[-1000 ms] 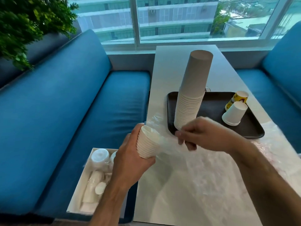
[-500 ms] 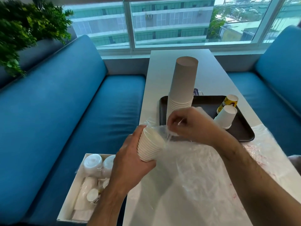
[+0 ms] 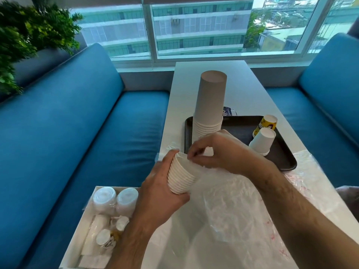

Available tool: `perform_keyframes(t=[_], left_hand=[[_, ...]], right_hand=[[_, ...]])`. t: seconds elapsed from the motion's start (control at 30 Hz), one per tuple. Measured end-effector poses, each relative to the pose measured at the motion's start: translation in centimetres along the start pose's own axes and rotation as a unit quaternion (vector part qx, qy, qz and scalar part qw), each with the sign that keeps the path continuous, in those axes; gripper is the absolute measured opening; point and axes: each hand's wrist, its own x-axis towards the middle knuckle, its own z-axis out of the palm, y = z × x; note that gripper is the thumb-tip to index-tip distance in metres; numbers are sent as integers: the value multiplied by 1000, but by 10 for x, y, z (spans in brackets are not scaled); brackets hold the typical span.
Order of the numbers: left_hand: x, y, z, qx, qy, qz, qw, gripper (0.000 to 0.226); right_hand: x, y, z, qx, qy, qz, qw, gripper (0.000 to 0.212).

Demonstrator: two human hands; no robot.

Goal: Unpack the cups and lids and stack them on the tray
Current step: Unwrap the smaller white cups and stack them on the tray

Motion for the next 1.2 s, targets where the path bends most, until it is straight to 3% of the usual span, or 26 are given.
perform_keyframes(t=[0.17, 0.43, 0.5, 0.6, 0.63, 0.8, 1.03, 1.13, 1.2], left_hand=[[0, 2, 3, 8, -12, 4, 1000, 101], [2, 4, 4, 17, -3, -8, 1000, 104], [3, 4, 3, 21, 0, -12, 1000, 104], [4, 8, 4, 29, -2, -10, 1000, 103], [4, 11, 4, 35, -2, -8, 999, 103], [3, 20, 8, 75, -29, -2, 997, 102], [4, 21, 12, 74, -58, -36, 995, 98], [5, 18, 11, 55, -51, -49, 996, 94], [5, 17, 9, 52, -51, -62, 995, 92]], right_hand=[[5, 15, -3, 53, 173, 60, 982, 11], [-5, 9, -12, 108, 279, 111, 948, 26], [-13, 3, -20, 135, 215, 147, 956, 47], [-16, -3, -20, 184, -23, 229, 956, 58], [-14, -2, -17, 193, -65, 240, 949, 57], [-4, 10, -12, 228, -18, 217, 949, 26], [-2, 7, -17, 321, 116, 128, 931, 24], [-14, 13, -27, 292, 0, 141, 946, 41], [-23, 20, -30, 227, -97, 136, 959, 32]])
